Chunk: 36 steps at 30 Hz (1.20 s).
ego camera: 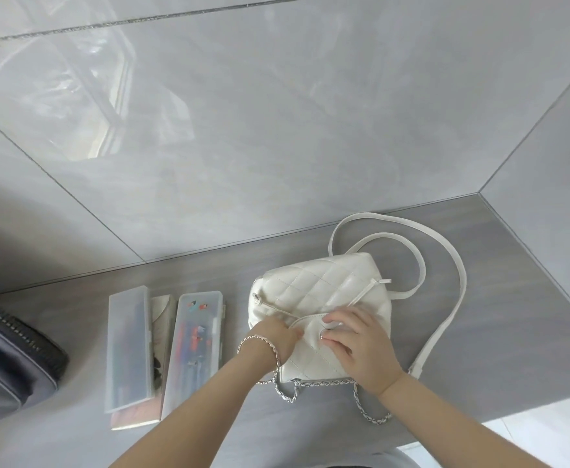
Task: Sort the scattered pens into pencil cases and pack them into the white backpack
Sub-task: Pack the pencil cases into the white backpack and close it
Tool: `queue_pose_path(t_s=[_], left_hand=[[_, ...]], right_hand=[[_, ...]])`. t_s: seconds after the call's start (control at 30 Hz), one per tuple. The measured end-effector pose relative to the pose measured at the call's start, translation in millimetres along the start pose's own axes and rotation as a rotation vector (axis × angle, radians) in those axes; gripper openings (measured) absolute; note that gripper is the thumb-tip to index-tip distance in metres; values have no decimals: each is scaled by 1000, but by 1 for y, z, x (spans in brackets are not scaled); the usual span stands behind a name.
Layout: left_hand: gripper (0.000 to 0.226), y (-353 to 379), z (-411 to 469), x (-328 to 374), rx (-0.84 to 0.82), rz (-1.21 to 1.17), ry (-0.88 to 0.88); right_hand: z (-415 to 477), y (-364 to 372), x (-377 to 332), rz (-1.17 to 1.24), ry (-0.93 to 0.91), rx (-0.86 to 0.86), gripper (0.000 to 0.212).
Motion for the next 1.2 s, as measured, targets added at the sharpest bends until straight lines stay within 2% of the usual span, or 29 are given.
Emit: queue_pose_path(t_s=[0.07, 0.13, 0.2, 0.27, 0.4, 0.47, 0.53, 0.6, 0.67, 0.7, 0.77, 0.87, 0.9, 0.97, 1.0, 1.03, 1.07, 1.1, 1.17, 1.2], left_hand=[[38, 0, -3, 0, 13, 10, 4], [38, -2, -6, 1, 30, -2, 14], [35, -3, -12, 2, 40, -2, 34], [30, -2, -22, -1, 57, -37, 77], [50, 0, -38, -26, 301, 24, 470], [44, -6, -38, -35, 422, 48, 648], [32, -12, -32, -41, 457, 54, 715], [58, -18, -36, -36, 334, 170, 692], [82, -19, -38, -29, 296, 446, 607], [86, -20, -40, -22, 289, 582, 547], [84, -20, -40, -11, 284, 651, 454], [67, -26, -39, 4, 452, 563, 524], [63, -31, -37, 7, 462, 522, 511], [59, -44, -33, 12, 388, 479, 427], [59, -49, -30, 15, 337, 482, 382], [58, -54, -30, 20, 302, 493, 362], [57, -57, -30, 23, 275, 511, 361], [57, -58, -31, 25, 255, 528, 369], [57, -55, -35, 27, 235, 575, 373], [57, -54, -37, 27, 236, 589, 363]], right_hand=[[8, -12, 9, 95, 25, -176, 14], [16, -22, 5, 187, 165, -306, 13], [20, -23, -2, 214, 320, -343, 15], [24, -26, -10, 258, 428, -322, 29], [34, -48, -21, 402, 451, -418, 42], [37, -60, -32, 342, 375, -504, 36], [37, -68, -40, 268, 294, -560, 29], [38, -78, -48, 260, 256, -558, 30], [40, -87, -51, 279, 240, -510, 34], [40, -90, -53, 284, 234, -494, 34], [41, -94, -56, 258, 197, -473, 36], [41, -94, -56, 257, 184, -484, 47], [39, -94, -56, 276, 189, -525, 38], [34, -90, -60, 291, 189, -715, 13], [31, -88, -63, 282, 217, -824, 11], [30, -85, -65, 266, 264, -881, 22], [32, -84, -65, 260, 337, -851, 30], [37, -85, -64, 249, 409, -705, 29], [52, -86, -62, 133, 489, -306, 26], [60, -86, -64, 9, 517, -212, 34]])
Point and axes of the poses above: each hand's wrist, its own z-axis towards the middle knuckle, its own y-axis out of the palm, x = y × z, the point moved 1 cm from there along z, towards the middle knuckle, and after that the axes turned 5 degrees about -y, right-handed, at the moved point
